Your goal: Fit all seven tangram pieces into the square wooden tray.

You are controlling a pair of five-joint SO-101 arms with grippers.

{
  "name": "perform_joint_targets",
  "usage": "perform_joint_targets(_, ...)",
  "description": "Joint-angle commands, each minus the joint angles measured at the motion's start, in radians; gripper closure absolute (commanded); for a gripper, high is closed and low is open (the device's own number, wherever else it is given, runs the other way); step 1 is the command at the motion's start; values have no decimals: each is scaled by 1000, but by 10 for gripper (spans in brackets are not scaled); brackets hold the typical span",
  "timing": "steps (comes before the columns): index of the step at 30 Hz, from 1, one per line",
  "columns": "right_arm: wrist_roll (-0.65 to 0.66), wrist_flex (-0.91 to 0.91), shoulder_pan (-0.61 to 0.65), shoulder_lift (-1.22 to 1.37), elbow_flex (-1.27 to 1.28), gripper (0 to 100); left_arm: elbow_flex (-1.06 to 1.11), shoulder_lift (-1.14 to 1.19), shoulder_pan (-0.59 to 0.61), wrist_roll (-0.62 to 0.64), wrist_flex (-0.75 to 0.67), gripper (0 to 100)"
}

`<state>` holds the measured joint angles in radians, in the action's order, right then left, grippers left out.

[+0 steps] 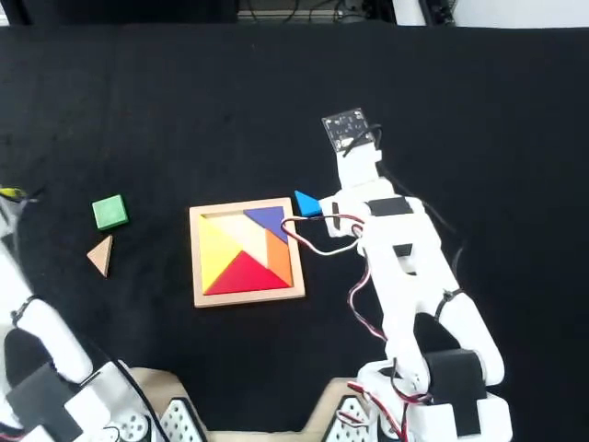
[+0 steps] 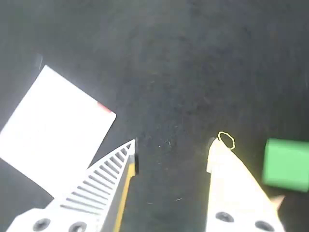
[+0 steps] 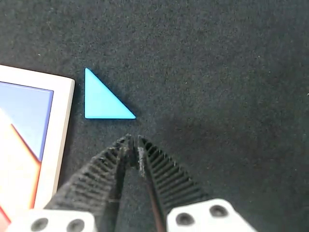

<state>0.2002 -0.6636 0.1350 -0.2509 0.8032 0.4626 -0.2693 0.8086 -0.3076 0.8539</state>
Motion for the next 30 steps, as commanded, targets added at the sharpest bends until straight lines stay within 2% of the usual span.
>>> perform_joint_targets(1,9,17,17,-45,-2,987,-33,77,-62,-404,57,761)
perform_joint_targets(5,9,17,17,-45,-2,987,-51,137,-142,-414,252,761)
perform_joint_targets(7,9,17,17,-45,-2,987,-33,138,-177,-367,282,761)
perform_joint_targets(9,11,17,17,-45,-2,987,5,138,-209,-387,284,755)
perform_joint_targets(11,11,17,17,-45,-2,987,47,138,-236,-422,287,707)
perform_joint_targets(13,11,17,17,-45,-2,987,73,137,-246,-423,267,675)
perform_joint_targets(19,11,18,17,-45,-2,987,140,149,-225,-419,101,678)
perform_joint_targets(25,11,18,17,-45,-2,987,234,150,-226,-414,-8,681)
perform_joint_targets(30,11,18,17,-45,-2,987,191,250,-226,-224,-40,682)
